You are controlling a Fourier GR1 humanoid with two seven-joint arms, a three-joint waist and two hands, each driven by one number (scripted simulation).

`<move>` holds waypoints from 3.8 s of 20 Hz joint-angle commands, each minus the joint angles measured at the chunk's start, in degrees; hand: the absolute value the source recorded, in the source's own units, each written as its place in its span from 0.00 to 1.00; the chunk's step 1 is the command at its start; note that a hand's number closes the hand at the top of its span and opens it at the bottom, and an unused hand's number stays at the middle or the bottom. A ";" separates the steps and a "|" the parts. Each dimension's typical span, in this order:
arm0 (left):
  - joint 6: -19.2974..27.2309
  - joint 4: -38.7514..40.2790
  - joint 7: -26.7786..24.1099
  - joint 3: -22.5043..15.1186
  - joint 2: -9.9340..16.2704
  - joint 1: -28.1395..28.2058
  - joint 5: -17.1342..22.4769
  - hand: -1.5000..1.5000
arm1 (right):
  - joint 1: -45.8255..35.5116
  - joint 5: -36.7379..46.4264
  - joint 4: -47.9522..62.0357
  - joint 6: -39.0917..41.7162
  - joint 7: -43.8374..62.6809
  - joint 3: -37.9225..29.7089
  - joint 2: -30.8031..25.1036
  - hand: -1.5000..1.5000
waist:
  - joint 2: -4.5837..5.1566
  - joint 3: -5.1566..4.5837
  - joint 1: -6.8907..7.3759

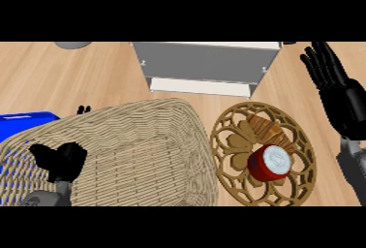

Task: Pick the can from the placemat and place it in the tiered shelf

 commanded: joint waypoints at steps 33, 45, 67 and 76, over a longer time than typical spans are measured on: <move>18.05 -4.76 1.50 -19.85 9.37 -11.41 1.87 0.50 | 50.75 32.98 -39.85 -43.95 39.31 2.23 0.57 0.00 | 0.97 -0.04 -0.60; 19.92 -5.10 4.33 -23.08 9.16 -16.41 2.47 0.50 | 47.10 41.88 -52.97 -20.59 79.64 4.35 -17.91 0.00 | 1.34 -0.06 1.46; 21.02 -6.75 4.44 -23.44 10.48 -15.80 4.12 0.50 | 19.65 51.11 -41.77 -10.96 96.47 14.65 -6.65 0.00 | 0.78 0.20 0.96; 24.08 -7.84 4.75 -25.58 8.30 -13.39 2.77 0.50 | 18.52 58.20 -38.90 -5.84 96.48 15.75 3.02 0.00 | 0.62 0.04 0.29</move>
